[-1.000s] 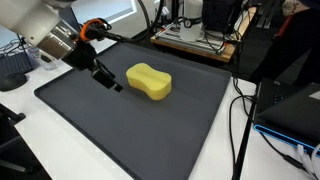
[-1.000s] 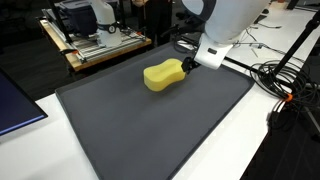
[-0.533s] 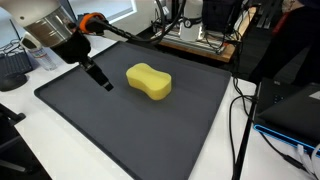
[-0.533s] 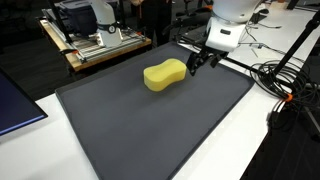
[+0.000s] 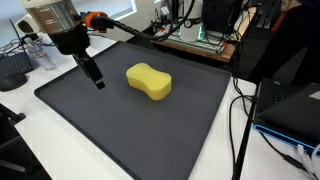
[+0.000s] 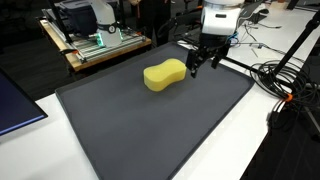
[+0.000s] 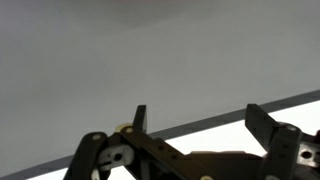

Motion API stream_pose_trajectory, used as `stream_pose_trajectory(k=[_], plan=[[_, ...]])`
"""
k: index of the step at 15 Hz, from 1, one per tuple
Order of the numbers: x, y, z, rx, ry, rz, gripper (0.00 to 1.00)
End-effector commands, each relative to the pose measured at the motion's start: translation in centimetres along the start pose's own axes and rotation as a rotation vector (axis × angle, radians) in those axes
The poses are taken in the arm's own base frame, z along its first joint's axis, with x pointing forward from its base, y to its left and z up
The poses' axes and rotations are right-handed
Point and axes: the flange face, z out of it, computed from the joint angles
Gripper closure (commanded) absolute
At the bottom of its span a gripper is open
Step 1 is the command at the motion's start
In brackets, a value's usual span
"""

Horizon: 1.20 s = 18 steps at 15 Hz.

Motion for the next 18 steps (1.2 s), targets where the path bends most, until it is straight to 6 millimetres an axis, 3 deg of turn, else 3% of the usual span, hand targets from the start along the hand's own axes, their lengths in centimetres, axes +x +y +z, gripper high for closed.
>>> stream_pose_trajectory(k=[1,8,18], plan=[[-3.1,1.1,-1.0,-0.013,0.065,-0.035,0.00],[-9.1,1.7,-2.9,-0.052,0.155,-0.114,0.00],[-22.7,0.6,-4.9,-0.062,0.260,-0.233,0.00]])
